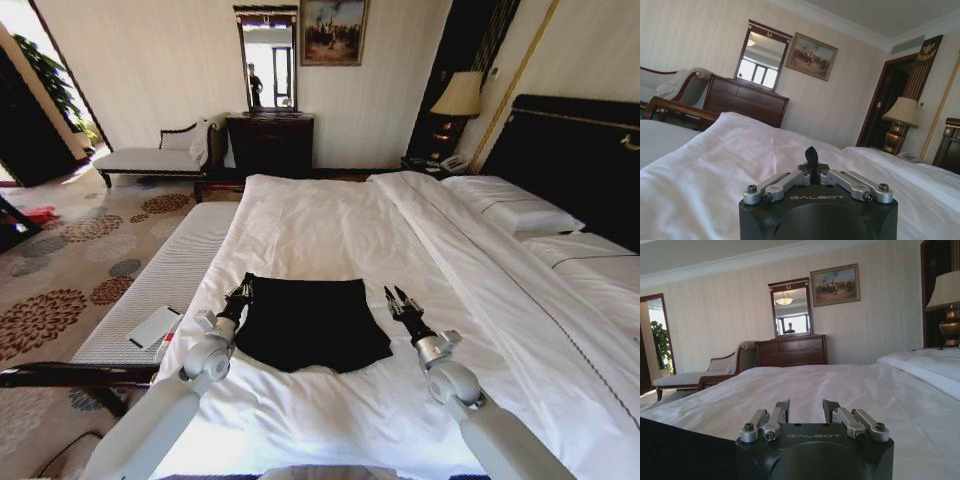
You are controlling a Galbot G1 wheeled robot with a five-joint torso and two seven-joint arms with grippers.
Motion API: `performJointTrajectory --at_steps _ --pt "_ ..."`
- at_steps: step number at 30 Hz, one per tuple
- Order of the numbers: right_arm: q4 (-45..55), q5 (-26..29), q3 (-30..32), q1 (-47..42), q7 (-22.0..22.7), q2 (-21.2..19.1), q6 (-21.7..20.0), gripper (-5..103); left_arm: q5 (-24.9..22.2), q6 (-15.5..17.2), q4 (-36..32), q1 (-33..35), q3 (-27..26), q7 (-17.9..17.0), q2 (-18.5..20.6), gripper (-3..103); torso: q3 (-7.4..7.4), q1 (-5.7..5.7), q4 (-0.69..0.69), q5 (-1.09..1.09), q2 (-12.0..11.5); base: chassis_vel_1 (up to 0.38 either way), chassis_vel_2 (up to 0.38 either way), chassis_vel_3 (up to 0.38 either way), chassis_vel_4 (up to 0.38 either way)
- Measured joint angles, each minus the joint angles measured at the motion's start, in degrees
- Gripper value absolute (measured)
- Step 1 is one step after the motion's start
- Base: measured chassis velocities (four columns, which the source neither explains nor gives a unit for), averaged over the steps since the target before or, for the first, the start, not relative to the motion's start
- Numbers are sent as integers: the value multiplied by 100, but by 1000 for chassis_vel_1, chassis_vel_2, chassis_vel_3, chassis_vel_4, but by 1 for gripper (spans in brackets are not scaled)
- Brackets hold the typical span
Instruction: Fold the clothes on the bed.
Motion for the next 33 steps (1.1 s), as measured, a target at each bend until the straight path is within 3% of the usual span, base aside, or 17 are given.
performJointTrajectory --at_steps 4,6,7,8,9,12,13,14,15,17,18,20,21,23,26,33 --pt "10 -49 30 -92 -7 11 -87 38 186 36 130 97 102 0 -75 0 0 0 1 -1 0 0 0 0 0" --pt "0 -20 43 -97 -8 -39 -169 48 238 102 212 138 134 -39 -143 5 0 0 0 -1 0 0 0 0 0" --pt "-19 125 53 -46 -5 -111 -273 54 258 121 257 153 140 -49 -171 16 0 0 -1 0 0 0 0 0 0" --pt "-19 125 53 -46 -5 -111 -273 54 258 121 257 153 140 -49 -171 16 0 0 -1 0 0 0 0 0 0" --pt "-29 300 57 20 -2 -177 -377 54 279 127 289 160 142 -57 -188 16 0 0 -1 0 0 0 0 0 0" --pt "-122 1479 -41 563 85 -563 -1148 70 309 145 356 164 156 -97 -245 32 -1 -1 -1 0 0 0 0 0 0" --pt "-122 1479 -41 563 85 -563 -1148 70 309 145 356 164 156 -97 -245 32 -1 -1 -1 0 0 0 0 0 0" --pt "-209 1826 -167 860 79 -724 -1399 76 314 152 369 162 166 -109 -262 37 0 -1 0 0 0 0 0 0 0" --pt "-324 2198 -335 1199 33 -887 -1654 81 317 159 381 158 181 -130 -286 37 0 -1 1 -1 0 0 0 0 0" --pt "-697 3009 -870 2015 -122 -1176 -2120 86 322 167 419 146 212 -162 -349 47 0 0 3 -2 0 0 0 0 0" --pt "-697 3009 -870 2015 -122 -1176 -2120 86 322 167 419 146 212 -162 -349 47 0 0 3 -2 0 0 0 0 0" --pt "-1158 3503 -1472 2779 -307 -1308 -2395 96 336 172 484 124 250 -180 -410 58 1 1 4 0 0 0 0 0 0" --pt "-1321 3578 -1635 3001 -375 -1316 -2454 98 336 178 513 100 277 -181 -435 64 1 1 3 0 -1 0 0 0 0" --pt "-1518 3636 -1848 3258 -446 -1306 -2510 100 337 182 536 90 296 -181 -454 64 0 1 0 -1 0 0 0 0 0" --pt "-1978 3632 -2379 3783 -627 -1155 -2555 100 338 189 589 89 308 -176 -487 79 0 0 0 0 0 0 0 0 0" --pt "-2612 3520 -3134 4447 -817 -800 -2502 100 313 202 732 -38 335 -171 -529 82 1 0 1 -1 0 0 0 0 0"
